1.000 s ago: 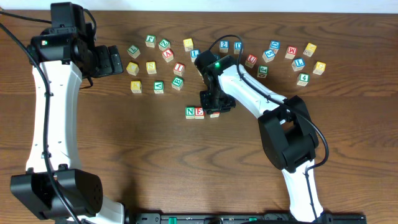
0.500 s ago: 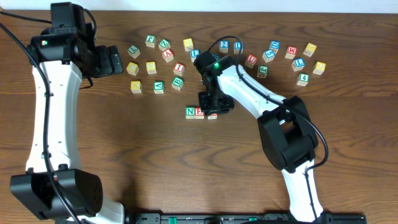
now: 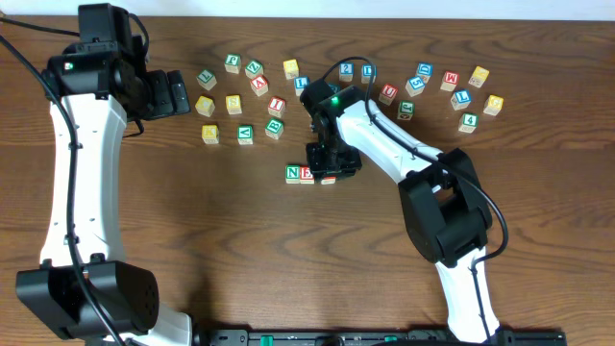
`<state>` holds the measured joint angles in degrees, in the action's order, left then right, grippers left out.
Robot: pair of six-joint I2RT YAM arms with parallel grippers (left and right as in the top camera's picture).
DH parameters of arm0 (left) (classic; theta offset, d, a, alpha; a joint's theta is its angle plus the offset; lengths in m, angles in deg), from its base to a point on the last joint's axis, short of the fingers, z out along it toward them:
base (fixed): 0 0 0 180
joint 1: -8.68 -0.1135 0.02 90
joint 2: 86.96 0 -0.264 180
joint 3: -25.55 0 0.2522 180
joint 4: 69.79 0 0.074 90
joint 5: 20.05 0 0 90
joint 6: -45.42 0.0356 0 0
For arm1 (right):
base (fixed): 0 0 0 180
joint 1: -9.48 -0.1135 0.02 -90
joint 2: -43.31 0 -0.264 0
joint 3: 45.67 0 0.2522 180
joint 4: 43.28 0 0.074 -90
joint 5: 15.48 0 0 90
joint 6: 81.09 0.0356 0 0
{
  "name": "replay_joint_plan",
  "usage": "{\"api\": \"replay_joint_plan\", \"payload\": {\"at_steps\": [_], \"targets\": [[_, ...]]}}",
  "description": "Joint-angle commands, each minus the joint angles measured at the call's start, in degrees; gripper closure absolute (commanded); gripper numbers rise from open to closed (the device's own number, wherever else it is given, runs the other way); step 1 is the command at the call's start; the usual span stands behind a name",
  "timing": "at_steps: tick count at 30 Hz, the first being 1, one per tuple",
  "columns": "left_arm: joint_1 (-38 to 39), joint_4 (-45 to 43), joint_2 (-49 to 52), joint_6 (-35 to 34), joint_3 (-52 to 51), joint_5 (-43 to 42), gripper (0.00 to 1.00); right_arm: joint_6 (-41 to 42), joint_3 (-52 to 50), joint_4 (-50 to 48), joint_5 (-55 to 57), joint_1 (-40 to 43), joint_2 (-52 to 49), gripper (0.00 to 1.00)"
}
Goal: Spell out NEURIPS
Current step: 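Carry the U block left and lower it right of the E block, then open the right gripper and raise it off the U block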
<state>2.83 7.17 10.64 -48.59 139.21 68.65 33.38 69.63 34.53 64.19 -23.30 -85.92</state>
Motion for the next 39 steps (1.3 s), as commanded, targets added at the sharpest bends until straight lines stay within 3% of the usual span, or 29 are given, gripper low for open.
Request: {"api": "replay_joint_plan", "payload": {"at_steps": [1, 17, 31, 39], "targets": [[-0.2, 0.2, -0.6, 0.8, 0.6, 0.7, 0.00, -1.0, 1.5, 0.7, -2.1, 1.0, 3.8, 0.60], [-0.2, 0.2, -0.6, 0.8, 0.6, 0.7, 0.00, -2.3, 1.5, 1.5, 1.2, 7.2, 7.6, 0.63], [-0.2, 0.2, -0.6, 0.8, 0.6, 0.7, 0.00, -4.4, -4.3, -11.3, 3.7, 7.1, 7.3, 0.72], [-0.2, 0.2, -0.6, 0.8, 0.6, 0.7, 0.00, -4.4, -9.0, -12.6, 2.2, 6.8, 7.3, 0.73]]}}
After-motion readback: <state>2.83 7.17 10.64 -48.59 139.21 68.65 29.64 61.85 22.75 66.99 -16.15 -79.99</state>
